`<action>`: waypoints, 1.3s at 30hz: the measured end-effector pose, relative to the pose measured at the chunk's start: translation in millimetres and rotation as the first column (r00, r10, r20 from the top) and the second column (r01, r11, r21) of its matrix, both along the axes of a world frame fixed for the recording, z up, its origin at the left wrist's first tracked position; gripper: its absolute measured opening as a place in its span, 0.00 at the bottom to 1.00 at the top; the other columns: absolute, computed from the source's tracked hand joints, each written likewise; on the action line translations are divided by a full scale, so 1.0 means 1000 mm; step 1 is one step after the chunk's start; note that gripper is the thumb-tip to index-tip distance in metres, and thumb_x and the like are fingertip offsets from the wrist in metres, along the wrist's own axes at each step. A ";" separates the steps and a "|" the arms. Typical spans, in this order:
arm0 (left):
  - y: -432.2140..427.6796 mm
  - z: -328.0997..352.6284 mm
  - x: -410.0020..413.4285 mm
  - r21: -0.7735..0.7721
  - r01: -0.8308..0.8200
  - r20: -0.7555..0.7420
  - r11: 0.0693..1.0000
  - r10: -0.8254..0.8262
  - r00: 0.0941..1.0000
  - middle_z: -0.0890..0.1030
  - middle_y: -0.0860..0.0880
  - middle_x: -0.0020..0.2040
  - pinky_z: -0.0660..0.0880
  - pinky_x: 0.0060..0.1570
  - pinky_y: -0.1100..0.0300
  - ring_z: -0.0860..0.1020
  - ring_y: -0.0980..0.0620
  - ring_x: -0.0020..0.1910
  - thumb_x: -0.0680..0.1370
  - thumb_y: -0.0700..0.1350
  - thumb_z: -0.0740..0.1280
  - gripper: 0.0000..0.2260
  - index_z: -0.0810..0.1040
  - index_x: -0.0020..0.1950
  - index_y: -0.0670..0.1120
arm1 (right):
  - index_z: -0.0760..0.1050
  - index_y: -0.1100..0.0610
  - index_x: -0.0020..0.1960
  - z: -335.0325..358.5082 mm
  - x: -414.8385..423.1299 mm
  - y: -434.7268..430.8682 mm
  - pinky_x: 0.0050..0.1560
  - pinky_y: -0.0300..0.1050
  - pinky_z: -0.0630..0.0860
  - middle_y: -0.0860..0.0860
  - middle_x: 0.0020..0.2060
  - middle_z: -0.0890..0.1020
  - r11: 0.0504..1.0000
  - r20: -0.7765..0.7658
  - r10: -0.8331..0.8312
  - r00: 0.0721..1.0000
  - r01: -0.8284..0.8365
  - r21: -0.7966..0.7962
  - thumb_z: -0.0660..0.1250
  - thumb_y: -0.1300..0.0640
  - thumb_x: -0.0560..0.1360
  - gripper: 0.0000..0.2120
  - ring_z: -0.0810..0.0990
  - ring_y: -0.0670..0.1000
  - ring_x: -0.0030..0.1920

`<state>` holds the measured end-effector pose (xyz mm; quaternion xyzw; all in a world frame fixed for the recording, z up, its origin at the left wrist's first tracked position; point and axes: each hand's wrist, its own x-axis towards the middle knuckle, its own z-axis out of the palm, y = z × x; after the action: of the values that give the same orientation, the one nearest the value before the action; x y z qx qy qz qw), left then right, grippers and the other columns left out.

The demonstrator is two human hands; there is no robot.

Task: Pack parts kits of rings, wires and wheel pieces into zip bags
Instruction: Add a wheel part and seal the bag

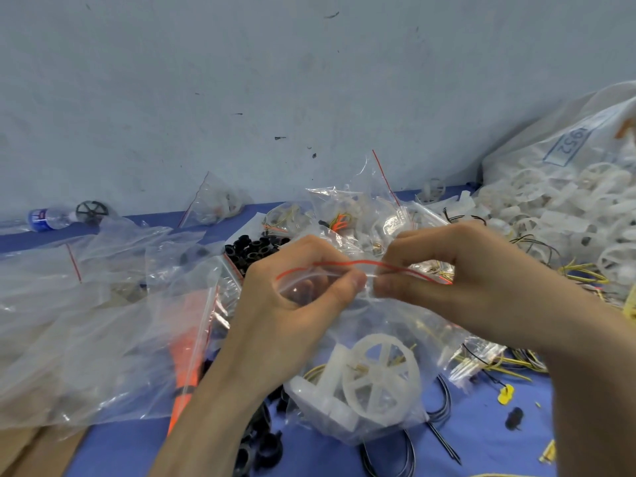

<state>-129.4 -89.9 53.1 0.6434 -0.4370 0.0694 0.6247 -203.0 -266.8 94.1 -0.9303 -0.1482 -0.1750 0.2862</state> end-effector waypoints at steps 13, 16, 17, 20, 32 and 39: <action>0.002 0.000 -0.002 0.014 -0.044 0.036 0.999 0.043 0.998 0.81 0.44 0.36 0.69 0.31 0.61 0.75 0.41 0.35 0.73 0.43 0.71 0.02 0.81 0.41 0.49 | 0.80 0.55 0.38 -0.001 0.006 0.007 0.41 0.44 0.73 0.52 0.32 0.79 0.992 -0.014 0.067 0.998 -0.065 0.111 0.69 0.52 0.74 0.09 0.77 0.51 0.37; 0.005 0.001 0.000 0.031 -0.058 0.041 0.998 0.057 0.998 0.82 0.45 0.36 0.72 0.34 0.55 0.77 0.42 0.35 0.71 0.46 0.72 0.02 0.82 0.39 0.49 | 0.79 0.58 0.35 0.001 0.005 0.004 0.39 0.39 0.71 0.54 0.31 0.78 0.982 -0.054 0.104 0.993 -0.094 0.165 0.71 0.56 0.73 0.10 0.75 0.52 0.35; 0.005 0.002 0.001 0.041 -0.063 0.043 0.997 0.062 0.997 0.82 0.47 0.36 0.73 0.34 0.55 0.78 0.43 0.35 0.70 0.47 0.72 0.03 0.82 0.38 0.50 | 0.78 0.59 0.34 0.001 0.004 0.002 0.38 0.37 0.70 0.54 0.30 0.76 0.983 -0.052 0.112 0.992 -0.103 0.151 0.71 0.57 0.73 0.10 0.74 0.51 0.35; 0.005 0.003 0.003 0.063 -0.042 0.038 0.997 0.040 0.998 0.83 0.52 0.35 0.76 0.34 0.63 0.80 0.55 0.35 0.70 0.49 0.72 0.04 0.81 0.38 0.50 | 0.76 0.61 0.33 0.002 0.003 0.001 0.36 0.34 0.66 0.54 0.29 0.72 0.991 -0.026 0.113 0.993 -0.111 0.071 0.70 0.54 0.73 0.13 0.69 0.49 0.33; 0.049 0.002 0.042 0.101 -0.287 0.210 0.953 0.261 0.942 0.80 0.62 0.34 0.71 0.41 0.74 0.76 0.65 0.34 0.70 0.54 0.69 0.02 0.78 0.39 0.58 | 0.80 0.55 0.35 -0.008 0.010 -0.024 0.33 0.47 0.67 0.57 0.29 0.76 0.984 -0.123 0.074 0.990 -0.052 0.173 0.69 0.42 0.68 0.16 0.71 0.52 0.31; 0.050 -0.001 0.050 0.133 -0.283 0.223 0.950 0.249 0.942 0.79 0.60 0.33 0.70 0.40 0.73 0.74 0.64 0.33 0.71 0.54 0.70 0.04 0.78 0.38 0.56 | 0.79 0.49 0.31 -0.012 0.009 -0.042 0.30 0.49 0.64 0.59 0.27 0.72 0.985 -0.074 0.029 0.997 -0.015 0.173 0.68 0.35 0.64 0.18 0.69 0.57 0.30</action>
<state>-79.5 -39.8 52.0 0.7351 -0.4117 0.1829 0.5067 -193.8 -308.4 82.2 -0.9065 -0.1318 -0.1482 0.3728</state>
